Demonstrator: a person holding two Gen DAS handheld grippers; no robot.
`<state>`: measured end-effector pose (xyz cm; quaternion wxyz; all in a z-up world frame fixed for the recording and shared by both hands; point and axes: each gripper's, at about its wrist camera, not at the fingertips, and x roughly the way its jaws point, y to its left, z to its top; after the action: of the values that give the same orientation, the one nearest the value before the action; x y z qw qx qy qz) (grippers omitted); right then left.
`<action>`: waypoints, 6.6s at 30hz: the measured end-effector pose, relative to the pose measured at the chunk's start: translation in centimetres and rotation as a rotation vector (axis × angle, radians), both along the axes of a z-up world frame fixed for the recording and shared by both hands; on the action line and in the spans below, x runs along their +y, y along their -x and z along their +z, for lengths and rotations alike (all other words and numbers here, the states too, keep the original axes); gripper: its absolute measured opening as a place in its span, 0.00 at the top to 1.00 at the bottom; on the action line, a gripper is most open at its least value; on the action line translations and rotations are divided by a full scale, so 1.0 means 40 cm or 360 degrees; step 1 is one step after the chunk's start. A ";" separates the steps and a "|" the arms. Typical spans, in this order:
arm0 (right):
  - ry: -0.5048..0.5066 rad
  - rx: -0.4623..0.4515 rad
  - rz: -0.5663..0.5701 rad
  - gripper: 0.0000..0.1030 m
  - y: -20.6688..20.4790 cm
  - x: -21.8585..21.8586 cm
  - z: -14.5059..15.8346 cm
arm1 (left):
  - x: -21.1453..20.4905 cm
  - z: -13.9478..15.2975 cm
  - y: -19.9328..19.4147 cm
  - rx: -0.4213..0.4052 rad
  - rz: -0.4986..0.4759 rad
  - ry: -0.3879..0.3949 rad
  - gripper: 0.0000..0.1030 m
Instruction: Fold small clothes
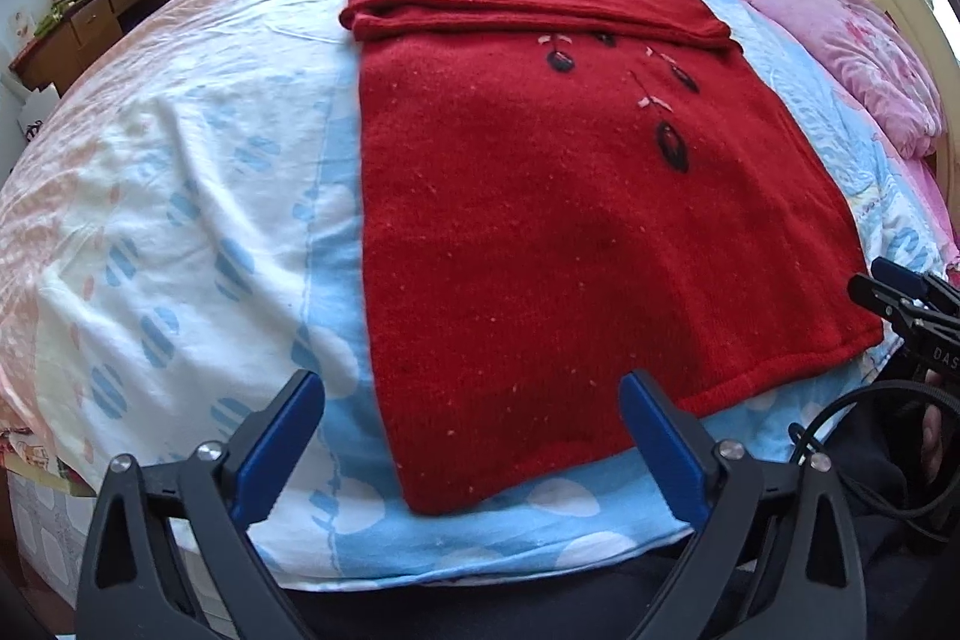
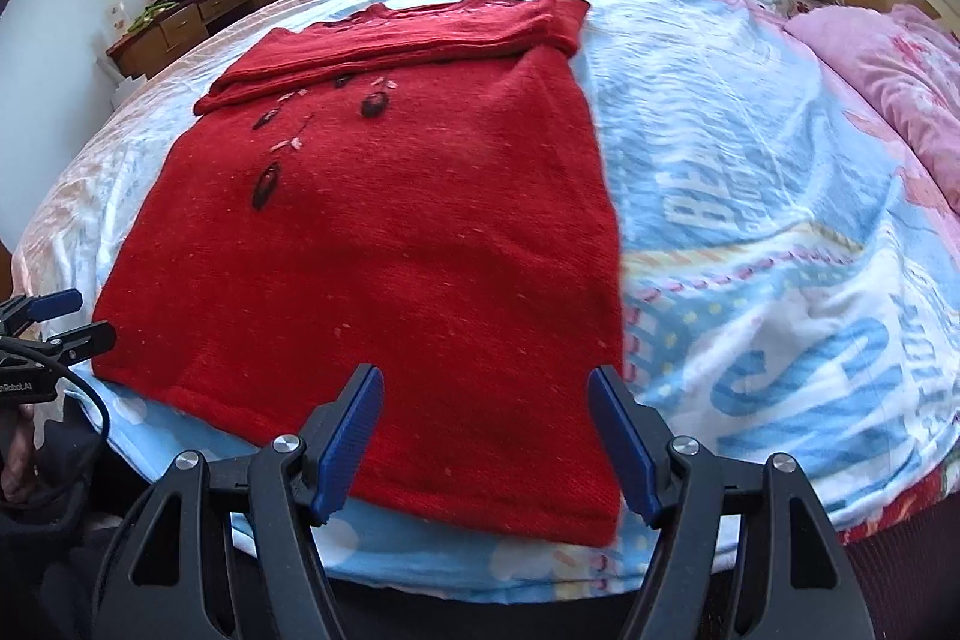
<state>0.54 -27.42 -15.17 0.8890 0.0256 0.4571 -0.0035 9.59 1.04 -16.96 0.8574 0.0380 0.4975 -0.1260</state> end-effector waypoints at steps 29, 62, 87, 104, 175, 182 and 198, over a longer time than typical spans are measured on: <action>-0.0177 0.0171 -0.0077 0.31 0.043 -0.066 -0.064 | 0.047 -0.006 0.040 0.0196 -0.0083 0.0234 0.86; -0.0482 -0.0650 -0.0064 0.94 0.011 -0.115 0.296 | 0.112 0.216 -0.127 -0.0265 -0.0044 0.0642 0.87; -0.0438 -0.0779 -0.0124 0.94 -0.502 -0.164 0.437 | 0.110 0.268 -0.565 -0.0339 0.0135 0.0761 0.88; -0.0412 -0.0307 -0.0336 0.94 -0.884 -0.248 0.185 | 0.047 0.111 -0.818 -0.0139 0.0202 0.0564 0.87; -0.0073 -0.0114 -0.0203 0.57 -0.507 -0.185 0.076 | 0.128 0.061 -0.455 -0.0365 0.0416 -0.0068 0.05; -0.0087 -0.0335 -0.0064 0.56 -0.501 -0.088 0.151 | 0.124 0.057 -0.474 -0.0346 0.0433 -0.0031 0.04; -0.0106 -0.0193 -0.0017 0.51 -0.580 -0.027 0.084 | 0.237 0.057 -0.492 -0.0353 0.0466 0.0001 0.01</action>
<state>23.74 -28.49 -11.80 0.9137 0.0577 0.4021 0.0087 29.27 10.53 -14.70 0.9162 -0.0214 0.4001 0.0050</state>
